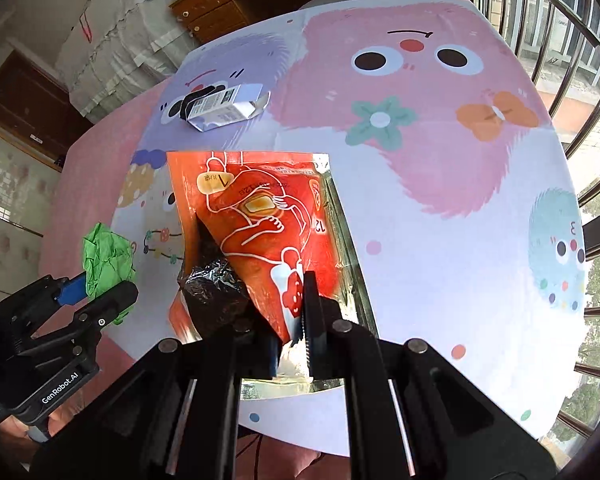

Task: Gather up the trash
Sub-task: 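Carry the green paper and snack bag over the bin with both tools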

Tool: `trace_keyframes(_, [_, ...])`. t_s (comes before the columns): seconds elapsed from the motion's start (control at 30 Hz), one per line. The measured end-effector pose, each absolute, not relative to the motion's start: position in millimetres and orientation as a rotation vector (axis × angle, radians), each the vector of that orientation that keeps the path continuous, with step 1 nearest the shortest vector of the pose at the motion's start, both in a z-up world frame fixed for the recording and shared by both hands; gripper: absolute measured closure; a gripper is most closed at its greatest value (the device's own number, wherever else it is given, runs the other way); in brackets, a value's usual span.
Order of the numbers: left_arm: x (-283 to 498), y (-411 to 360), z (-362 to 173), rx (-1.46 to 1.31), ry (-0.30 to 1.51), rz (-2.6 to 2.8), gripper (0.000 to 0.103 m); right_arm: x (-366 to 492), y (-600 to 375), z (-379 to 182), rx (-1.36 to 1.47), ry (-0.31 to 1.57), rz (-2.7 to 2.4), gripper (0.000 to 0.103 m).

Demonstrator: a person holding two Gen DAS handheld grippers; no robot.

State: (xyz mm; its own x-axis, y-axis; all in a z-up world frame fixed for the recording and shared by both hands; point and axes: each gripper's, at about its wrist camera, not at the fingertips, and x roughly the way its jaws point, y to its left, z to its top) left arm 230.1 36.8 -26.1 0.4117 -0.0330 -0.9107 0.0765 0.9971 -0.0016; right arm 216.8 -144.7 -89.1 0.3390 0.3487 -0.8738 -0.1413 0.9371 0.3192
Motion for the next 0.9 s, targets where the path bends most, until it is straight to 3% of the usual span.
trace_keyframes(0.43, [61, 98, -53, 0.048, 1.141, -0.181, 0.067, 43, -63, -133, 0.161, 1.286, 0.249, 0.097])
trace_keyframes(0.9, [7, 85, -125, -0.019, 1.255, -0.196, 0.067, -42, -46, -180, -0.089, 1.277, 0.251, 0.097])
